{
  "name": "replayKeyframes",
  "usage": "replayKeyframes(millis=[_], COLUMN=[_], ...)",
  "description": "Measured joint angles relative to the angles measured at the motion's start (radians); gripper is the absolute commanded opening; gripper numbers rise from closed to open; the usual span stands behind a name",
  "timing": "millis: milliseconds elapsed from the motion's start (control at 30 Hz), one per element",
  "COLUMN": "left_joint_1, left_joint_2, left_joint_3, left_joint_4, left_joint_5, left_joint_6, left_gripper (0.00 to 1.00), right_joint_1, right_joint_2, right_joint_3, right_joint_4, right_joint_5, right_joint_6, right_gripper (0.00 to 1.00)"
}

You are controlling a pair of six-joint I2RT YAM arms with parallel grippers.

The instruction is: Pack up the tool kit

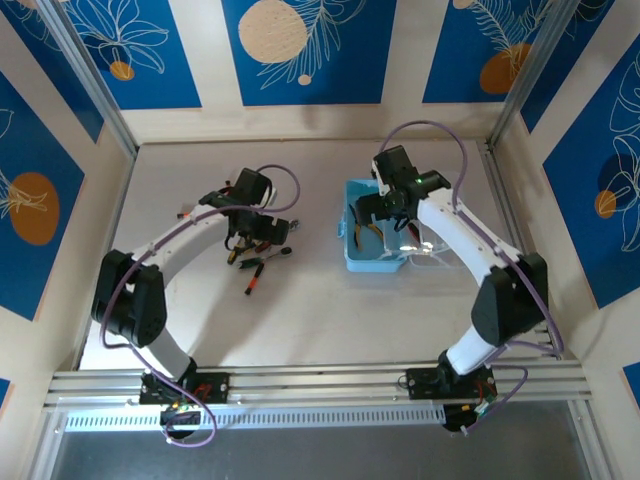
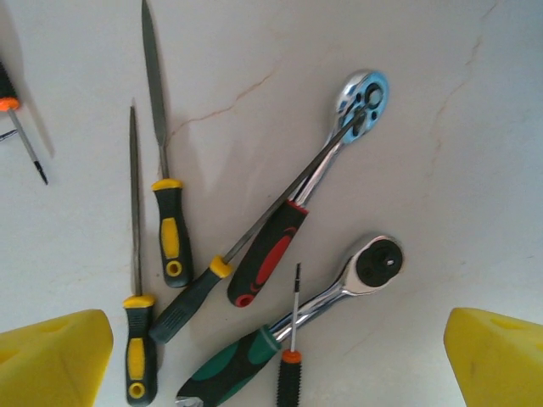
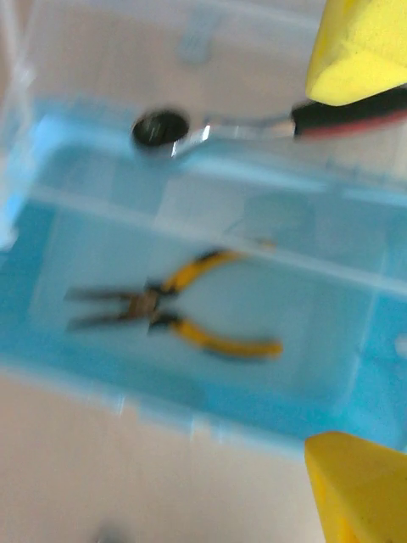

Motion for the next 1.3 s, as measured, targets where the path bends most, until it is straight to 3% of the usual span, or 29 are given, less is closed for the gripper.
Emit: replayKeyframes(millis=[200, 467, 933, 1300], left_joint_1=[-0.002, 0.004, 0.102, 0.108], left_joint_2=[0.066, 0.139, 0.235, 0.325], left_joint_3=[0.000, -0.004, 0.040, 0.124], left_joint_4=[-0.030, -0.049, -0.017, 0.007], left_joint_5=[-0.041, -0.081, -0.084, -0.057], left_joint_6=[0.024, 0.010, -0.006, -0.006], left_gripper=[0.80, 0.61, 0.39, 0.33], right_joint_1=[0.035, 0.037, 0.037, 0.037], right_joint_2=[-0.083, -0.073, -0.047, -0.034], right_joint_3=[-0.040, -0.065, -0.065, -0.065], right_joint_4=[0.079, 0.091, 0.113, 0.112], right_joint_5=[-0.179, -0.230, -0.247, -0.257], right_joint_6=[-0.014, -0.014, -0.014, -0.014], right_gripper=[0.99, 0.99, 0.99, 0.99])
